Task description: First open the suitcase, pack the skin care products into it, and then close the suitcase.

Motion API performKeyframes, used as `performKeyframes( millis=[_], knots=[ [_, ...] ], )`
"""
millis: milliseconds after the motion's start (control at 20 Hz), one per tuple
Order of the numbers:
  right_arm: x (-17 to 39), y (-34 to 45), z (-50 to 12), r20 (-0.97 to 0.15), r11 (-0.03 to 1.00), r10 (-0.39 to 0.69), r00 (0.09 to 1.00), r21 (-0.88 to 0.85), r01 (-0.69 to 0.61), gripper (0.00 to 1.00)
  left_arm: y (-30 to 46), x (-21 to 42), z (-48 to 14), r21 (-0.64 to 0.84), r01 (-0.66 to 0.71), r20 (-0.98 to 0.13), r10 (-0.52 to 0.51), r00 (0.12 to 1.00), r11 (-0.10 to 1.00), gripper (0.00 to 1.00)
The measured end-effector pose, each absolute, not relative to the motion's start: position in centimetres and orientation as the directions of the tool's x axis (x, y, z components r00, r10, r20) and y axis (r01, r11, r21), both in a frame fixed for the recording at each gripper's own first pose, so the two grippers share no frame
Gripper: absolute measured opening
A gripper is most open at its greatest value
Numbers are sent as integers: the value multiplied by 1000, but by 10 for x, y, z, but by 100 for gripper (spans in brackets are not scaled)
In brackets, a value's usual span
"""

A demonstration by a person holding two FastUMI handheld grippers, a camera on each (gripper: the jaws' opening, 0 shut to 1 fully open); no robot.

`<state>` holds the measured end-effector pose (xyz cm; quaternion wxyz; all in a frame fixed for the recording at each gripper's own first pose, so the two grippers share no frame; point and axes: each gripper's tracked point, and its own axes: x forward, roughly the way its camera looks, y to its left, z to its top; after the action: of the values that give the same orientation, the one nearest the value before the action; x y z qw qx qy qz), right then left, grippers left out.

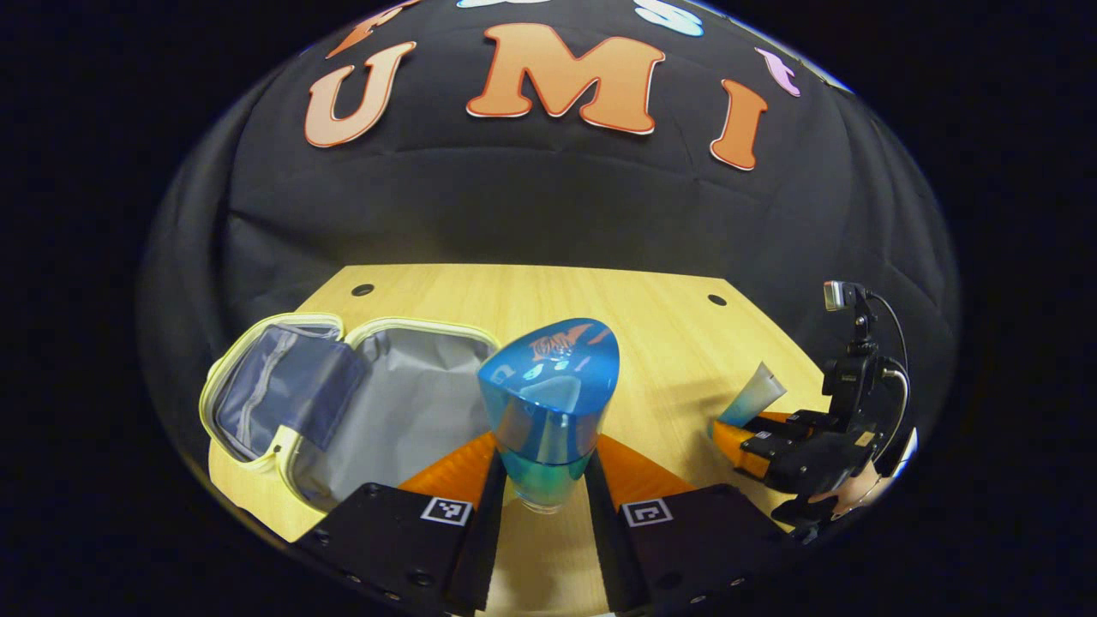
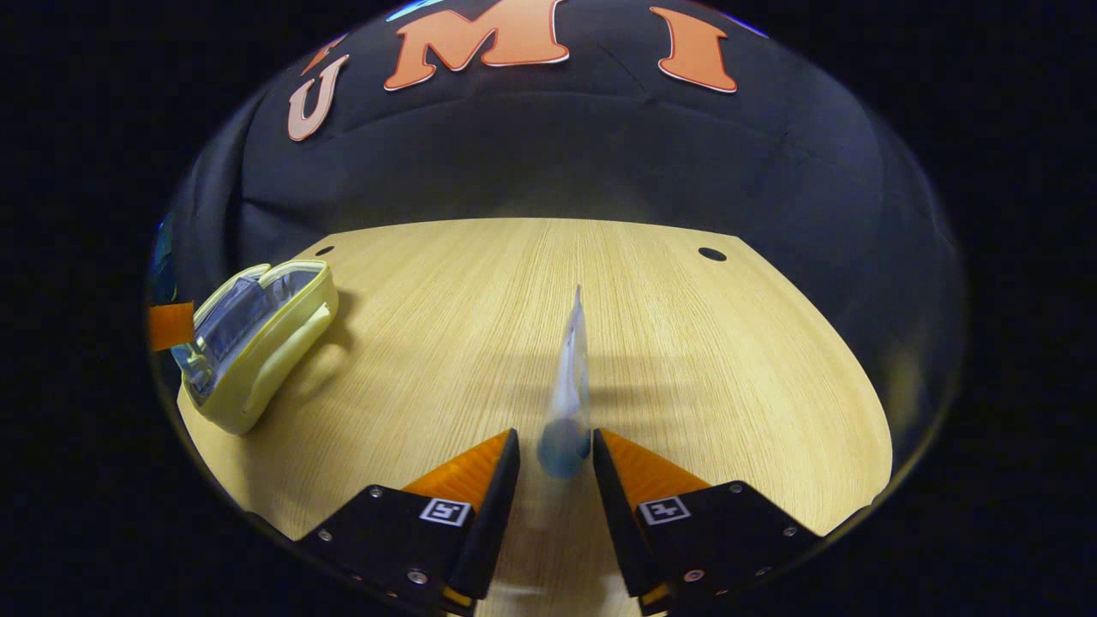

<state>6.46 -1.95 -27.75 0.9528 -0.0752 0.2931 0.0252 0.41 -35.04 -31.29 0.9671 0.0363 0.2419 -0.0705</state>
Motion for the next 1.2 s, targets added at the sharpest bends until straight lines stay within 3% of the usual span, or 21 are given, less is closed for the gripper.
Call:
performKeyframes(
  millis=[100, 200, 350, 400, 500, 650, 700, 750, 1200],
  knots=[
    [64, -17, -272, -574, 988, 6, 819, -121, -92, 42, -337, -2, -312, 38, 148, -485, -111, 867, 988, 49],
    [56, 3, -259, -580, 986, 49, 813, -101, -131, 34, -319, -7, -305, 18, 138, -501, -111, 858, 990, 49],
    [36, 60, -213, -575, 973, 162, 802, -42, -226, 37, -278, -16, -284, -72, 143, -562, -159, 812, 987, 49],
    [28, 86, -201, -584, 965, 220, 781, 13, -262, 33, -264, -18, -282, -78, 146, -595, -164, 787, 986, 50],
    [9, 138, -187, -605, 941, 327, 726, 139, -308, 37, -232, -17, -273, -52, 155, -638, -152, 755, 987, 49],
    [-4, 204, -179, -642, 918, 394, 658, 247, -309, 38, -193, -13, -265, -9, 183, -678, -141, 722, 983, 49],
    [-7, 222, -173, -642, 912, 409, 649, 274, -305, 33, -183, -9, -265, -14, 192, -694, -148, 705, 981, 49],
    [-8, 239, -170, -643, 910, 415, 644, 288, -299, 37, -174, -6, -268, -31, 200, -706, -163, 690, 979, 49],
    [-13, 300, -190, -723, 954, 300, 623, 240, -181, 38, -163, 39, -301, -91, 330, -806, -264, 530, 940, 49]
  ],
)
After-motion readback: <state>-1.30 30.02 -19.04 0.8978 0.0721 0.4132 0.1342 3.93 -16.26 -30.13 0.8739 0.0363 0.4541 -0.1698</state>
